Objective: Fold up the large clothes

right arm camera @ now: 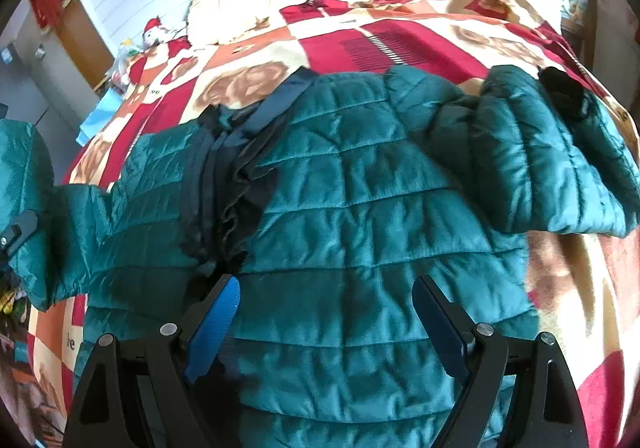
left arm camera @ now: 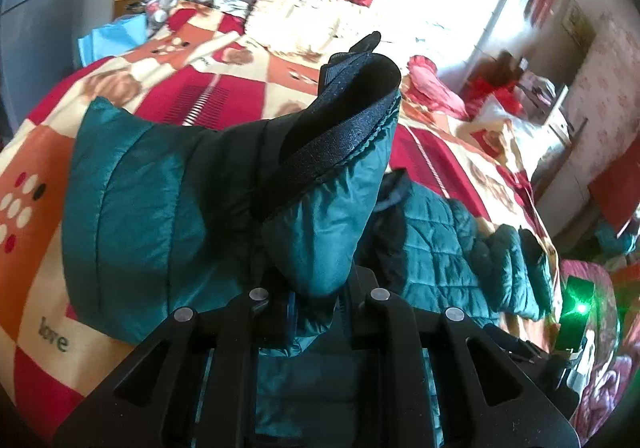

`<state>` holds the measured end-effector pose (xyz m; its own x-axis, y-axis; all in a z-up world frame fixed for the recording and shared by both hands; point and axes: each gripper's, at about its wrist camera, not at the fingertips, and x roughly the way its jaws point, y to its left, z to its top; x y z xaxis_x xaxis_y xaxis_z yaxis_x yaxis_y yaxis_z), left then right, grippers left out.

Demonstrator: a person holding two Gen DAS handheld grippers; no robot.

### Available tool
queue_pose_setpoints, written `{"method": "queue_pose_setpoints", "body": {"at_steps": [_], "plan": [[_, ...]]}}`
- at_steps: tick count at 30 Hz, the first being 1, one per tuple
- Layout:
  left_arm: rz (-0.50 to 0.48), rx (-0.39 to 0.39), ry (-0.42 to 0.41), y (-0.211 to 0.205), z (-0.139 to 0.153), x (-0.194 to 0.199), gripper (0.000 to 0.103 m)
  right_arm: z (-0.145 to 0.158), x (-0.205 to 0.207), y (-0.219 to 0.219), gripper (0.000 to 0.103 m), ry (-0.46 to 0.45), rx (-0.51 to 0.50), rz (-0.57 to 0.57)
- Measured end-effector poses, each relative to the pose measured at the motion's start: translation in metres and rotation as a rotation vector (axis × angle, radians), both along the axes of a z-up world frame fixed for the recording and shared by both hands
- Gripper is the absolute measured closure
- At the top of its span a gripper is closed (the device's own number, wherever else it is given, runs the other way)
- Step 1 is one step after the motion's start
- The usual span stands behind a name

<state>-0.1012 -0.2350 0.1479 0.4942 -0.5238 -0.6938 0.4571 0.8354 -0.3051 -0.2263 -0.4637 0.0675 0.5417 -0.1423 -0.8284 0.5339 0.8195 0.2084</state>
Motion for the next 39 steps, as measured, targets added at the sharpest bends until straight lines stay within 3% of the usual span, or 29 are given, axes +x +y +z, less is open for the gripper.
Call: {"method": "queue_pose_setpoints", "body": {"at_steps": [12,20,26,28,31,32,39], "plan": [[-0.092,0.062,0.036,-0.058,-0.035,-0.014,0.087,-0.004,-0.018,-0.028,0.017,-0.001,0.023,-0.048],[-0.141,0.094,0.096,-0.083,-0.072,-0.017,0.087,-0.006,-0.026,-0.037,0.017,-0.008,0.031,-0.067],[-0.157,0.097,0.113,-0.091,-0.082,-0.022,0.086,-0.005,-0.033,-0.040,0.017,-0.014,0.041,-0.080],[-0.163,0.071,0.135,-0.089,-0.082,-0.021,0.078,-0.004,-0.034,-0.040,0.017,-0.018,0.045,-0.083],[-0.189,0.011,0.192,-0.081,-0.079,-0.019,0.051,-0.002,-0.037,-0.040,0.017,-0.028,0.048,-0.092],[-0.195,-0.007,0.197,-0.076,-0.075,-0.020,0.048,-0.001,-0.037,-0.039,0.017,-0.031,0.050,-0.095],[-0.160,-0.042,0.119,-0.011,-0.041,-0.031,0.042,0.001,-0.040,-0.034,0.016,-0.062,0.109,-0.092]]}}
